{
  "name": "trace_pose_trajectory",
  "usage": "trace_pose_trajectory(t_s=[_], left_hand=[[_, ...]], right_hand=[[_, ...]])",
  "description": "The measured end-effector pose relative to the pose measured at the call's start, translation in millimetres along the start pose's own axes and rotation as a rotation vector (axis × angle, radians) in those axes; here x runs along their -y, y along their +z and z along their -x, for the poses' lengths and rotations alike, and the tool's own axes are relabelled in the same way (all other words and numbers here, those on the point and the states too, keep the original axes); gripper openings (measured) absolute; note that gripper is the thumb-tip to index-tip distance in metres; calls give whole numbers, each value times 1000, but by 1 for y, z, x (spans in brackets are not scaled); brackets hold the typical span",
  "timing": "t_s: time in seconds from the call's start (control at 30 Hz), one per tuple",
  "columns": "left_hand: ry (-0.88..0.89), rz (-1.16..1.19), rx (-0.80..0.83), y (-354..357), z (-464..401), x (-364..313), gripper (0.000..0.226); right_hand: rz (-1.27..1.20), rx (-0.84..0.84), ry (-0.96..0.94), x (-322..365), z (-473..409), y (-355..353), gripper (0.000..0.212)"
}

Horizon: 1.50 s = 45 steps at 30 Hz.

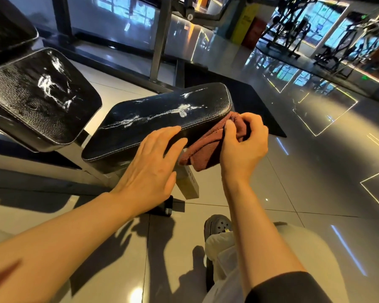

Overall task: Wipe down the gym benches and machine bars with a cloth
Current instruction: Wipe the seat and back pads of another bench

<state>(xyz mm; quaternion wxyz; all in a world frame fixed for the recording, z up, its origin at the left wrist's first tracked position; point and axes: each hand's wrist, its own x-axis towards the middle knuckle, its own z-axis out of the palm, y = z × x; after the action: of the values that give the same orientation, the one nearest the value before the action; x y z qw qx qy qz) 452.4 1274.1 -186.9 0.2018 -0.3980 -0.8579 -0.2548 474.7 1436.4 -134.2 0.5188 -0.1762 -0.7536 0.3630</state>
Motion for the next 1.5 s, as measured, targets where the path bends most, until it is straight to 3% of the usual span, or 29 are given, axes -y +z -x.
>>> trace_pose_trajectory(t_s=[0.27, 0.47, 0.6, 0.9, 1.1, 1.33, 1.5], left_hand=[[-4, 1, 14, -2, 4, 0, 69], [-2, 3, 1, 1, 1, -2, 69], [-2, -6, -8, 3, 0, -1, 70], [0, -11, 0, 3, 1, -2, 71], [-11, 17, 11, -1, 5, -4, 72], [-39, 11, 3, -5, 10, 2, 73], [-60, 9, 12, -6, 15, 9, 72]], right_hand=[[-3, 82, 181, -5, 12, -10, 7], [-275, -140, 116, 17, -8, -23, 29], [-276, 107, 102, 16, -8, -14, 49], [1, 73, -45, 14, 7, -6, 45], [-4, 323, 31, 8, 42, -7, 49], [-20, -36, -24, 13, 16, -14, 40], [27, 57, -82, 11, 17, -2, 36]])
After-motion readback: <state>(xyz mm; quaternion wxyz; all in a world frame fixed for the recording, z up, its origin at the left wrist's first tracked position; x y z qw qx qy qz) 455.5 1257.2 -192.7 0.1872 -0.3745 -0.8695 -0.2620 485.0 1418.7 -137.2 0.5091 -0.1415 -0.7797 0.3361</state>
